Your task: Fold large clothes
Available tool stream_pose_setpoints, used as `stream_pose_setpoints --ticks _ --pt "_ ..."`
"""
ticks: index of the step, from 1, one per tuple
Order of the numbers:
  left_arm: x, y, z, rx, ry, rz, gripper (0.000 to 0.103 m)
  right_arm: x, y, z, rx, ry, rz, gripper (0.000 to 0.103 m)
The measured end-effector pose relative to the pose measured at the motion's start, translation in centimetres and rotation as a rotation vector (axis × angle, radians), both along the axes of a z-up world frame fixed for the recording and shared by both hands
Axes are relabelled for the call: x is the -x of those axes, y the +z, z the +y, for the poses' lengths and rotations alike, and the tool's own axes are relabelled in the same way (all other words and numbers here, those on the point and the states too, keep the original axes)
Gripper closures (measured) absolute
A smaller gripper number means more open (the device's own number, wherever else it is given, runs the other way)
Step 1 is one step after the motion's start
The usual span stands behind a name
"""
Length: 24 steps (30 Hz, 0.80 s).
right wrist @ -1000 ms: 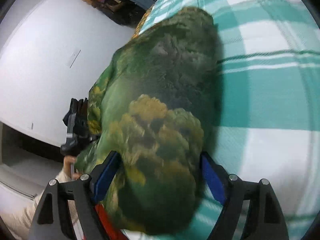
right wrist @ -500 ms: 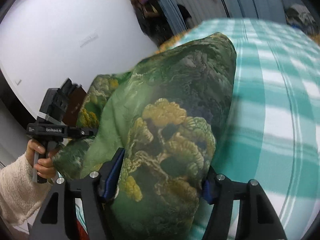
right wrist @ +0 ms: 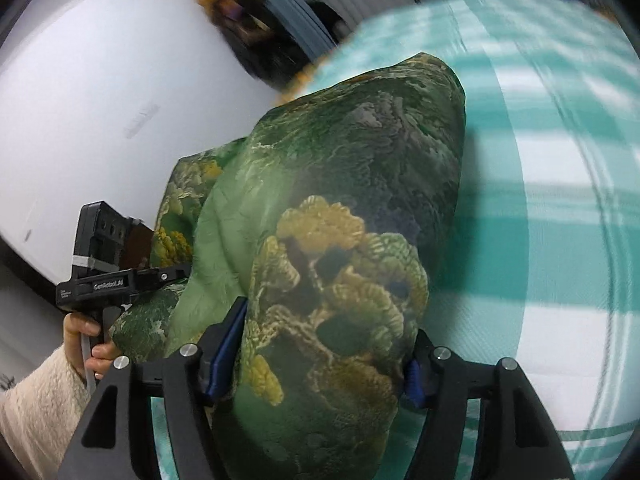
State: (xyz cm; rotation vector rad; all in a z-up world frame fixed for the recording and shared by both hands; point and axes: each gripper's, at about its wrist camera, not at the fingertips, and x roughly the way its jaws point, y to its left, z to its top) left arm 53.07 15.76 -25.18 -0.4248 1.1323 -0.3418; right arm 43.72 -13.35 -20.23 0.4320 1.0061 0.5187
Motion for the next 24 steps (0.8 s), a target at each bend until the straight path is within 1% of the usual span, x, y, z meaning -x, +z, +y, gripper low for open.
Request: stream_pose_setpoints --ticks 1,2,3,5,6,7,8,9,10,13,14,15,16,17,18,19,21,22,24 --pt "0.4 -0.1 0.9 0.013 0.033 -0.015 0.003 0.3 -0.7 -0.4 -0.034 -0.012 0.01 0.027" --pt "0.8 0.2 1.3 0.022 0.045 -0.028 0.002 0.5 -0.8 -0.8 -0.058 -0.022 0.014 0.025" --pt "1.2 0.8 1.8 0.022 0.045 -0.048 0.002 0.8 -0.7 -1.1 -0.072 -0.034 0.02 0.02" --pt "2.7 2.8 2.0 -0.034 0.05 -0.1 0.002 1.0 0.0 -1.9 -0.04 -0.059 0.011 0.014" --pt "4.0 4.4 2.0 -0.096 0.062 -0.152 0.003 1.8 0.9 -2.0 -0.001 -0.071 -0.011 0.011" --pt "5.1 5.8 1.8 -0.164 0.077 -0.203 0.003 2.8 2.1 -2.1 0.06 -0.082 -0.049 0.011" --pt "6.8 6.8 1.5 -0.216 0.089 -0.239 0.002 4.0 3.5 -2.0 0.142 -0.093 -0.093 0.011" --pt "8.6 8.4 0.9 -0.297 0.111 -0.299 0.002 5.1 4.7 -1.9 0.216 -0.106 -0.129 0.011" --pt "10.1 9.7 0.2 -0.349 0.128 -0.352 0.001 6.7 6.4 -1.8 0.308 -0.124 -0.181 0.011" --pt "14.7 13.1 -2.1 -0.436 0.165 -0.479 0.001 10.3 9.8 -1.2 0.479 -0.164 -0.296 0.01" --pt "15.1 13.8 -2.6 -0.455 0.179 -0.503 0.0 12.0 11.1 -0.8 0.542 -0.176 -0.335 0.01" --pt "16.6 14.8 -3.5 -0.473 0.194 -0.533 0.0 12.6 12.0 -0.7 0.59 -0.194 -0.37 0.01" --pt "17.8 15.4 -4.3 -0.476 0.197 -0.553 0.0 14.4 13.4 -0.3 0.638 -0.22 -0.416 0.01" --pt "18.0 15.9 -4.8 -0.476 0.192 -0.552 0.0 14.9 14.0 -0.5 0.658 -0.237 -0.44 0.01" --pt "18.8 16.3 -5.7 -0.48 0.184 -0.532 0.0 16.2 15.0 -0.3 0.674 -0.253 -0.46 0.01" --pt "19.2 16.4 -6.3 -0.485 0.185 -0.52 0.0 16.5 15.7 -0.5 0.677 -0.264 -0.469 0.009" --pt "20.9 17.0 -7.7 -0.498 0.214 -0.525 0.0 18.0 16.9 -0.3 0.674 -0.289 -0.457 0.01" --pt "21.9 17.2 -8.4 -0.487 0.217 -0.53 0.0 18.7 17.3 -0.3 0.667 -0.297 -0.436 0.01" --pt "23.1 17.5 -9.7 -0.456 0.2 -0.514 0.0 20.3 17.9 -0.4 0.668 -0.306 -0.406 0.01"
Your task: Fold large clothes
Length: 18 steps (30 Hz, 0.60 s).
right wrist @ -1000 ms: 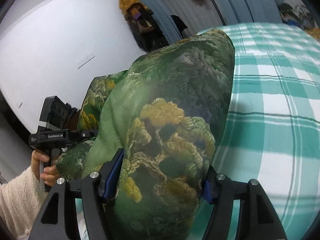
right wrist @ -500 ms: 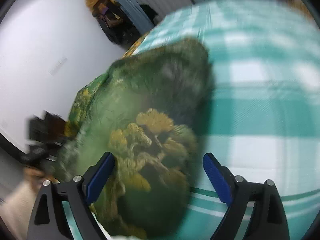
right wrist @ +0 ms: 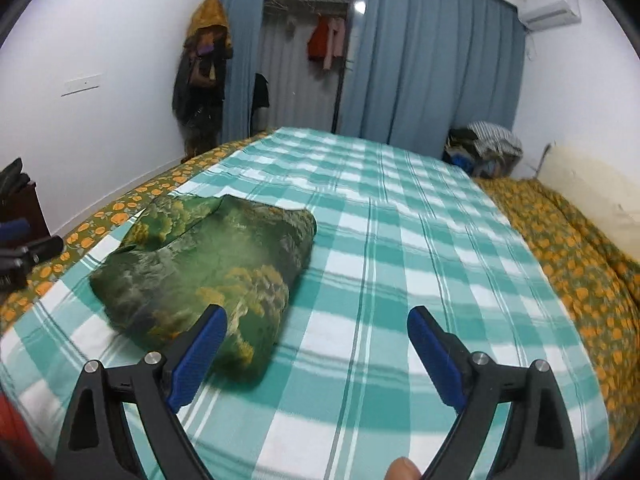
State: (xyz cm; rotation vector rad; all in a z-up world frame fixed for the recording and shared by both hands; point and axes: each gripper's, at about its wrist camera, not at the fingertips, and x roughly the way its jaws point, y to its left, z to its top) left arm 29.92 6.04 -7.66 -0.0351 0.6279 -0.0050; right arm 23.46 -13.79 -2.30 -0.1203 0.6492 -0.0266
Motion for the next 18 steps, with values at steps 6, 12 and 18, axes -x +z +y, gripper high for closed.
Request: stream_pose_setpoints --ticks 6,12,18 --pt "3.6 0.5 -3.4 -0.007 -0.017 0.017 0.0 3.5 0.7 -0.1 0.017 -0.011 0.028 0.01" --pt "5.7 1.6 -4.5 0.038 -0.001 0.012 0.0 5.1 0.5 -0.8 -0.003 -0.024 0.067 0.009" --pt "7.4 2.2 -6.0 -0.003 0.018 0.004 0.0 6.8 0.3 -0.7 -0.004 -0.019 0.083 0.009"
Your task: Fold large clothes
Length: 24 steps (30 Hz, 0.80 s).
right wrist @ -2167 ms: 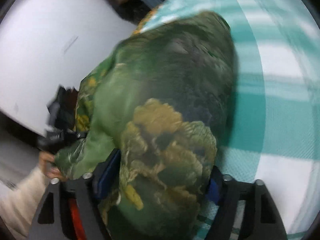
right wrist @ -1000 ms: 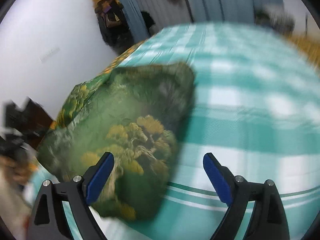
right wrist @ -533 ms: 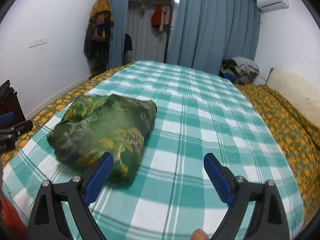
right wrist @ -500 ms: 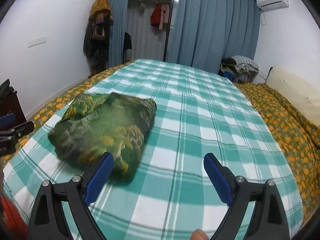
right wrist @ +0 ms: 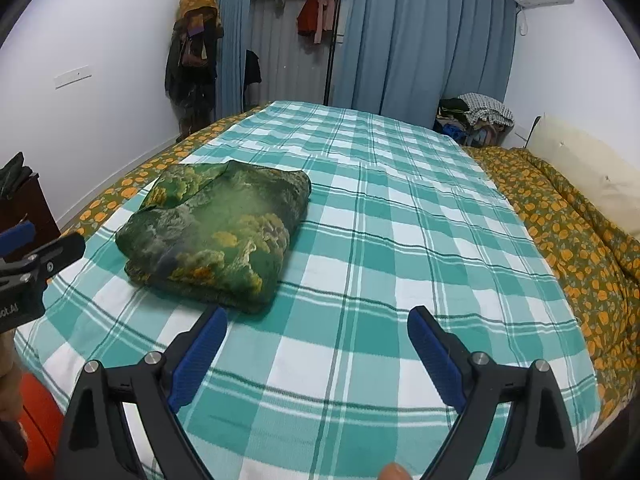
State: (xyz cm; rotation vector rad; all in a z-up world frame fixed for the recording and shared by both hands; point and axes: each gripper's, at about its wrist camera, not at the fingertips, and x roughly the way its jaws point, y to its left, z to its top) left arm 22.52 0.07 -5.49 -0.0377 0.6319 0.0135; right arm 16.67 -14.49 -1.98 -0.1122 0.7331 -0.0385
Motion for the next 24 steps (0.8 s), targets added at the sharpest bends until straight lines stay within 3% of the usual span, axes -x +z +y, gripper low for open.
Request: stream_pose_setpoints --ticks 6,12,24 --pt "0.7 0.1 -0.6 -0.008 0.005 0.031 0.0 1.0 0.4 -0.2 -0.02 0.002 -0.011 0.009" --pt "1.1 0.4 -0.7 -0.003 -0.002 0.035 0.0 1.3 0.5 -0.8 -0.106 0.008 -0.006 0.009" --pt "1.6 0.4 0.1 -0.013 0.014 0.066 0.0 0.8 0.1 -0.2 -0.085 -0.007 0.032 0.009"
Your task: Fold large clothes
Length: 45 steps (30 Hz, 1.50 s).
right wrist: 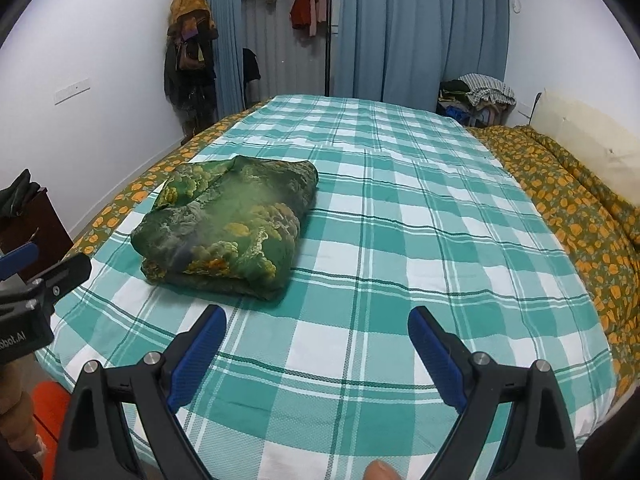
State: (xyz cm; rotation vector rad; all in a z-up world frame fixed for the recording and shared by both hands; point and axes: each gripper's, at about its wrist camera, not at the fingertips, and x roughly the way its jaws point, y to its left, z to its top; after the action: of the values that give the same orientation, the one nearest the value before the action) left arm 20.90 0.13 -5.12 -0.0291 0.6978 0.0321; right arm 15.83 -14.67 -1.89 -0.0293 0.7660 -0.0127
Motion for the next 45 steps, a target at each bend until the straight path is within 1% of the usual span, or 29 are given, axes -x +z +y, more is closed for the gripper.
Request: stream_pose_setpoints --ticks 3,6,10,11,13,14,18,26,35,45 --pt "0.1 0.2 0.4 -0.002 0.017 0.006 0.0 0.0 0.2 0.5 0.004 0.007 0.008 0.009" --pt "0.3 0.3 0.6 -0.027 0.04 0.009 0.0 0.1 0.5 1.0 0.015 0.016 0.011 0.009" --pt "0.4 0.4 0.8 -0.006 0.039 0.022 0.001 0.4 1.2 1.6 0.024 0.028 0.001 0.008" --pt "0.4 0.5 0.9 -0.002 0.038 0.025 0.0 0.5 1.3 1.7 0.026 0.029 -0.001 0.007" --pt "0.5 0.6 0.8 -0.007 0.041 0.026 0.001 0.7 1.6 1.9 0.03 0.033 -0.007 0.001" --pt "0.5 0.6 0.8 -0.013 0.042 0.024 0.001 0.7 1.7 2.0 0.032 0.035 -0.008 0.001" --pt "0.7 0.9 0.6 -0.034 0.048 0.022 0.001 0.8 2.0 2.3 0.036 0.043 -0.008 0.001" --pt "0.8 1.0 0.5 -0.036 0.042 0.031 0.0 1.0 2.2 2.7 0.052 0.047 -0.001 0.001" --pt "1.0 1.2 0.4 -0.058 0.046 0.025 0.0 1.0 2.2 3.1 0.057 0.049 0.002 0.001" --pt "1.0 1.4 0.5 -0.064 0.057 0.029 0.0 1.1 2.1 2.7 0.06 0.057 0.013 0.001"
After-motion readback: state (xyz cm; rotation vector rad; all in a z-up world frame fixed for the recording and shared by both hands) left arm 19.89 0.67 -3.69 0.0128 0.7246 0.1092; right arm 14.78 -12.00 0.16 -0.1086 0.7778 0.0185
